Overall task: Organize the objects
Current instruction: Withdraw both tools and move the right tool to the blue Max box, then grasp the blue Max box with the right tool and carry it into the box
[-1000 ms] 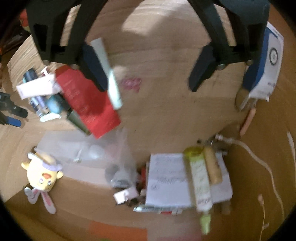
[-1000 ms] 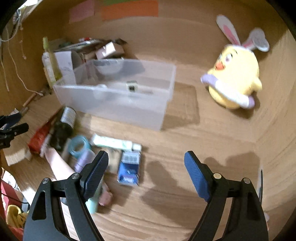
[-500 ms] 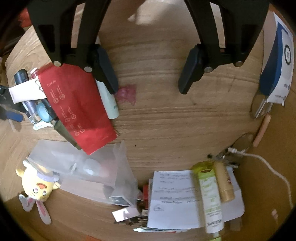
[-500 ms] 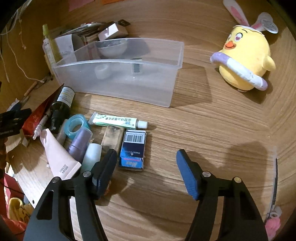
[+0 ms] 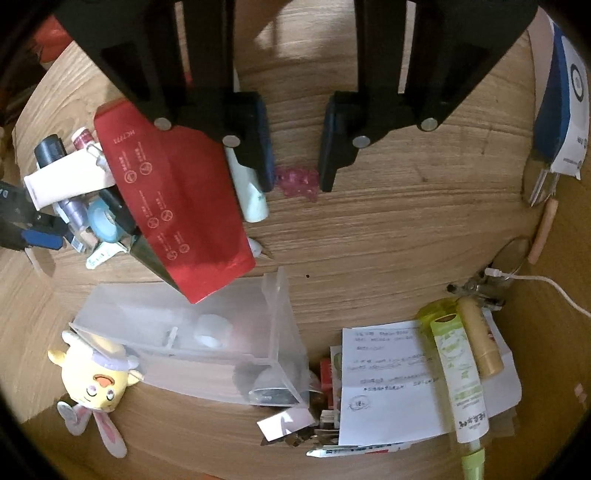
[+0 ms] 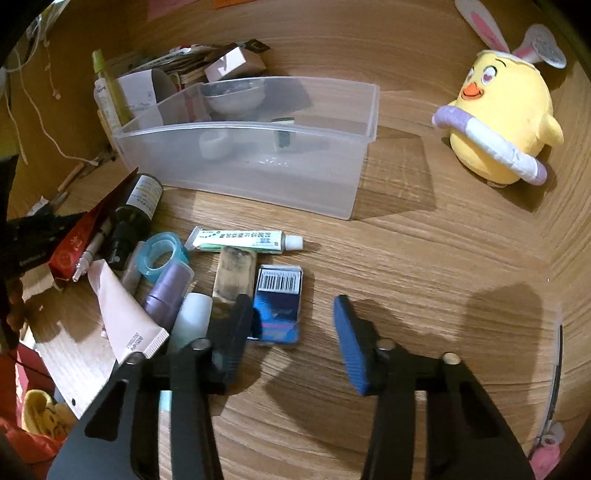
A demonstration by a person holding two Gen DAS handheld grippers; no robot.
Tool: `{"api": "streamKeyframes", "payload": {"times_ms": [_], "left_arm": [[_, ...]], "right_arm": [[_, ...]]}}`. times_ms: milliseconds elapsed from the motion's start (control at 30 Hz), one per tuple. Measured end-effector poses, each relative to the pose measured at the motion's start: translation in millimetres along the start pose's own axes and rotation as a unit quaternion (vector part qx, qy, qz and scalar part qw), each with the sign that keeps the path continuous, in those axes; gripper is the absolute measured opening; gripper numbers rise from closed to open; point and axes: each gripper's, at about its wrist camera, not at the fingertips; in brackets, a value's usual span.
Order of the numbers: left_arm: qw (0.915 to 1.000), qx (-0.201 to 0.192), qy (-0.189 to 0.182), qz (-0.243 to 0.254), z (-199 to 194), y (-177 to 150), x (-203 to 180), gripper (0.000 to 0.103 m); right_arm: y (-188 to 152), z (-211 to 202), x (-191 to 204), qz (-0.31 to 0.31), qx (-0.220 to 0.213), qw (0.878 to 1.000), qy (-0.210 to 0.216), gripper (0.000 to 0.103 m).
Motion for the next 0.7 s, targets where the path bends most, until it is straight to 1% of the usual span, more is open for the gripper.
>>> {"api": "streamKeyframes", "payload": {"times_ms": [33,133,200,267,400,467,633,700], "left_arm": [[1.0000,0.000,0.001,-0.002,0.1,-0.1,0.1,0.023],[0.9998,0.001,0.003,-0.019,-0.4,-1.1,7.1,0.023],[0.9993,-0.002,0.005,-0.036,-4.1,-1.4,16.4,0.023],[0.9987,-0.007,0.007,-0.050,-9.0,0.6,23.9,0.023],[0.9969,-0.031,0.007,-0.073,-26.6,9.6,37.7,0.023],[0.9961,-0.043,0.007,-0.076,-34.9,13.3,40.9,0.023],[0.9941,-0.077,0.002,-0.076,-57.5,26.7,40.8,0.023],[0.9932,-0.091,-0.001,-0.073,-65.6,35.2,38.1,0.023]], "right_arm": [[-0.2,-1.0,-2.3,0.004,0.000,1.000,-0.002,0.030],[-1.7,-4.9,-8.5,0.016,-0.003,1.000,-0.007,0.030],[-3.3,-8.4,-9.4,0.015,-0.007,1.000,-0.001,0.030],[-2.6,-9.4,-6.9,0.007,-0.006,1.000,-0.004,0.030],[1.3,-3.2,-1.5,-0.010,0.004,1.000,-0.008,0.031],[3.8,2.8,-0.3,-0.014,0.012,1.000,-0.012,0.033],[7.4,10.2,-1.5,-0.018,0.015,1.000,-0.016,0.033],[7.9,10.1,-2.8,-0.015,0.013,1.000,-0.015,0.027]]}}
Point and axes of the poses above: each gripper's, at about its wrist camera, not at the fingertips, and z roughly the way its jaws point, x to its left, y to its top, and after that the axes turned 14 degrees about y, right-handed
